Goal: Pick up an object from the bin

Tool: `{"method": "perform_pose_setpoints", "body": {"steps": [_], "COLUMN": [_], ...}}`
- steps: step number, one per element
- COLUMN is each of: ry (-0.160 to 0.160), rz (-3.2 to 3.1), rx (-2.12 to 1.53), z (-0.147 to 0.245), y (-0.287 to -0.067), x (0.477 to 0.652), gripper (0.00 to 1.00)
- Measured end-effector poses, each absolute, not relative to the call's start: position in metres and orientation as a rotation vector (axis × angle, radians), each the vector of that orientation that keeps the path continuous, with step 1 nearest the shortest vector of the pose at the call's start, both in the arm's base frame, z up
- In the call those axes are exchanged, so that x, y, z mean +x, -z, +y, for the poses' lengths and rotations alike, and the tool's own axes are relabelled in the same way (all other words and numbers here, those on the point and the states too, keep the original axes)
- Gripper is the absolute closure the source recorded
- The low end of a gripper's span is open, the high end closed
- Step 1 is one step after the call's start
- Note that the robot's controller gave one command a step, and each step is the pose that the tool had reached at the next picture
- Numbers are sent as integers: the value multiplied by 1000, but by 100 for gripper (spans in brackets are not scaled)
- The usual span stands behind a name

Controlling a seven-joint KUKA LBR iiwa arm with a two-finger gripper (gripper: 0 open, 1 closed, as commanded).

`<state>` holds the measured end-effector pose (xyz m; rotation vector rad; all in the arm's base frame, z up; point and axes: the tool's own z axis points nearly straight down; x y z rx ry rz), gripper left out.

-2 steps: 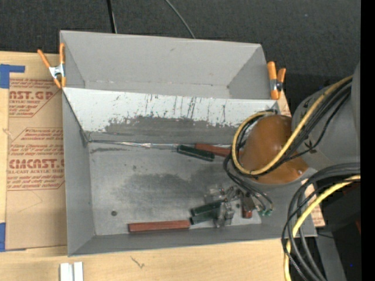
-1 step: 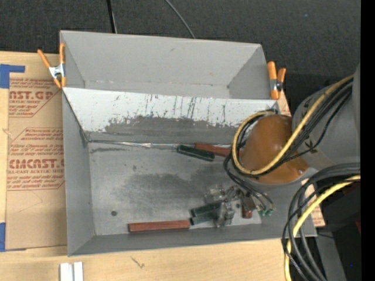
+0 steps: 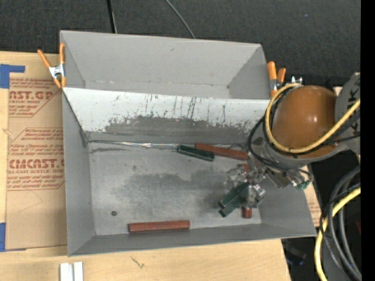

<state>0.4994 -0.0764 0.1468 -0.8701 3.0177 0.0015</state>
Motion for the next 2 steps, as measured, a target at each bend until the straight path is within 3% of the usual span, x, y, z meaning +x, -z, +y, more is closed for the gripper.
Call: {"method": "perform_pose_setpoints", "body": {"steps": [1, 2], "ry": [-1, -1], "rz": [3018, 3029], "rx": [-870, -825], "z": [-76, -86], "y": [-147, -242], "x": [499, 509], "gripper": [100, 100]}}
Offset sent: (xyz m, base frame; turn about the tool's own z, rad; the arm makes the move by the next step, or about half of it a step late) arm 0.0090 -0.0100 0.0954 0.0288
